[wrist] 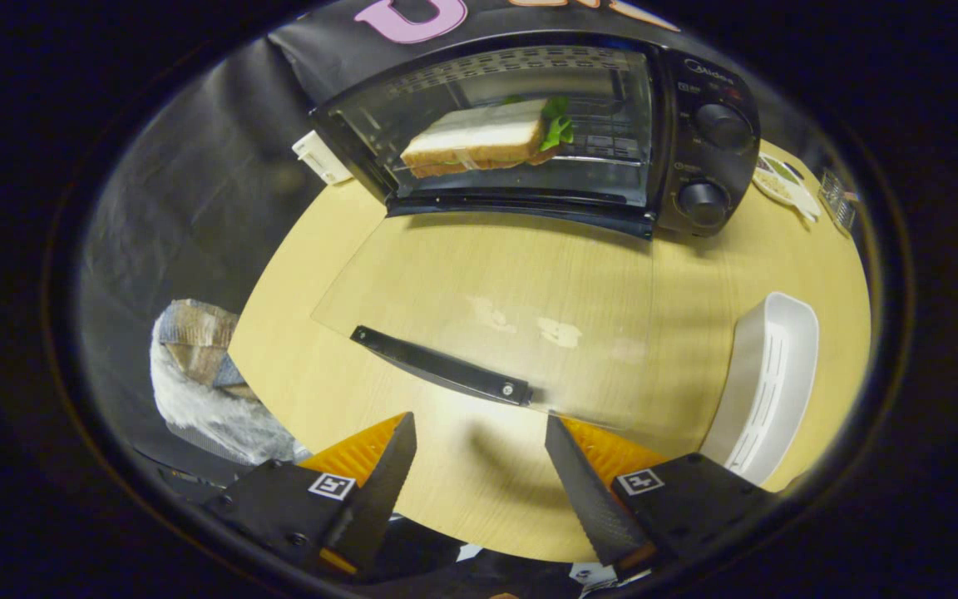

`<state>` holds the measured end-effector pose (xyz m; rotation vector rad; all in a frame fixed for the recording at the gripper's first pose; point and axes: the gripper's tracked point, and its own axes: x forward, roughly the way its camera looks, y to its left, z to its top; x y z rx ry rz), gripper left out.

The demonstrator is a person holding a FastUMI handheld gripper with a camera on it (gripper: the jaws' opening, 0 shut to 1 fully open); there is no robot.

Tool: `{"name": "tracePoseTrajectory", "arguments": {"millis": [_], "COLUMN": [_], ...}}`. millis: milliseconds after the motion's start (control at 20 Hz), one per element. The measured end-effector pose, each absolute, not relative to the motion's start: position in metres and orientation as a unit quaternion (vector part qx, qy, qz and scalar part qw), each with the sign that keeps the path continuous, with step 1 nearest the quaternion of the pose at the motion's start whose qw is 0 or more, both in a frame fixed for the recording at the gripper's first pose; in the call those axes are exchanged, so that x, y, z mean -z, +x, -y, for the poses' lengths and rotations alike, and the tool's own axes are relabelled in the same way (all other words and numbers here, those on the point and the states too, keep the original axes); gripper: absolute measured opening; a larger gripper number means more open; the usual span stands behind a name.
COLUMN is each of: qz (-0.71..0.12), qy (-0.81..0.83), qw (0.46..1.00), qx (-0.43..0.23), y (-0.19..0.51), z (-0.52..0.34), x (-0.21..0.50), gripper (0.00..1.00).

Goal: Open the toaster oven, put the food inside, and close the toaster oven door.

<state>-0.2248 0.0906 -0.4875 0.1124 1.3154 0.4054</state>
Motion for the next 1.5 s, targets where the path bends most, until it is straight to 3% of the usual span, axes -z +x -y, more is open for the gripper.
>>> {"name": "tracePoseTrajectory", "arguments": {"millis": [350,800,1500], "qz": [-0.554,-0.449,-0.344], "qy": [0.093,0.075,0.014], "qw": [0.808,0.876,0.929], "qx": [-0.176,-0.162,-0.133], "y": [-0.204,-0.127,-0.040], "z": [-0.094,-0.083,-0.063], "x": [0.451,0.391,0.344], "gripper": [0.98,0.98,0.98]}}
